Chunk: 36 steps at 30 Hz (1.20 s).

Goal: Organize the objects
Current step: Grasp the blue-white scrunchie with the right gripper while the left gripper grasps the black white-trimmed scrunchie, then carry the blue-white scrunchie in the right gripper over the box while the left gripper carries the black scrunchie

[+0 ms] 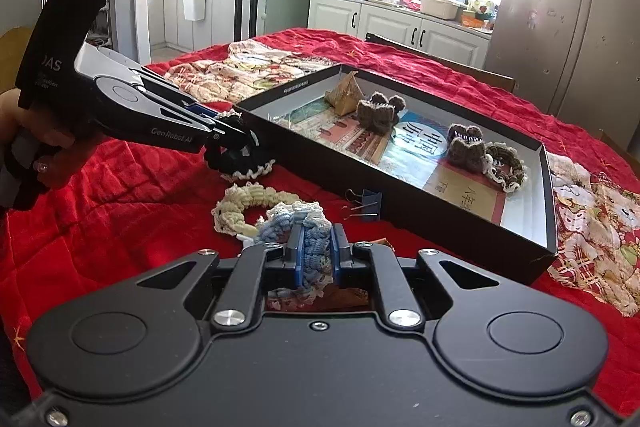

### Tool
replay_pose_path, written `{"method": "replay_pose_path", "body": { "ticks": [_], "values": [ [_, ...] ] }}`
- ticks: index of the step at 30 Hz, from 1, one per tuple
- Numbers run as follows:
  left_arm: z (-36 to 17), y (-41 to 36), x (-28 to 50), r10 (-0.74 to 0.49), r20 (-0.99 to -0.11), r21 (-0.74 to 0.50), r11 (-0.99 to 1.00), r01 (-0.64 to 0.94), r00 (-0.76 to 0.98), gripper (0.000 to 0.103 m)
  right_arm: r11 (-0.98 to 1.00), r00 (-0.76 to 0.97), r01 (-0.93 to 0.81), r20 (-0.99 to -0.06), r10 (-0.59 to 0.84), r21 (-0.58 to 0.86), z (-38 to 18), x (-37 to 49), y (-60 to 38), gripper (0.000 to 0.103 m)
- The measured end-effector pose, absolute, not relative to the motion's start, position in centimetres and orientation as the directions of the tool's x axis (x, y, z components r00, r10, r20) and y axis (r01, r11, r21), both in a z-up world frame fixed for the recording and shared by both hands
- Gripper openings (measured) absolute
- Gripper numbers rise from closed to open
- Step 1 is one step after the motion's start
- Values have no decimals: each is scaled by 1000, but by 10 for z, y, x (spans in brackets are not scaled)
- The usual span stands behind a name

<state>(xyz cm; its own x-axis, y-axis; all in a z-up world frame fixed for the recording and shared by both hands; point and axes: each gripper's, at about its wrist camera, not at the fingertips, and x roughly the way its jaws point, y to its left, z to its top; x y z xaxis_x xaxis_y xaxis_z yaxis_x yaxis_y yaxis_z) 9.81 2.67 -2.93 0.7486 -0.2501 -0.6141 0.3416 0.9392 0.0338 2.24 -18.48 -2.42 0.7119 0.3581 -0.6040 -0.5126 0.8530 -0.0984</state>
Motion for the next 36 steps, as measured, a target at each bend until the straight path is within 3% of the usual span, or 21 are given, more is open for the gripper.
{"method": "replay_pose_path", "body": {
  "ticks": [36],
  "values": [
    [18, 22, 79, -312, -510, 17, 928, 372, 802, 15, 873, 745, -485, -500, 441, 48, 13, 16, -207, 12]
  ]
}}
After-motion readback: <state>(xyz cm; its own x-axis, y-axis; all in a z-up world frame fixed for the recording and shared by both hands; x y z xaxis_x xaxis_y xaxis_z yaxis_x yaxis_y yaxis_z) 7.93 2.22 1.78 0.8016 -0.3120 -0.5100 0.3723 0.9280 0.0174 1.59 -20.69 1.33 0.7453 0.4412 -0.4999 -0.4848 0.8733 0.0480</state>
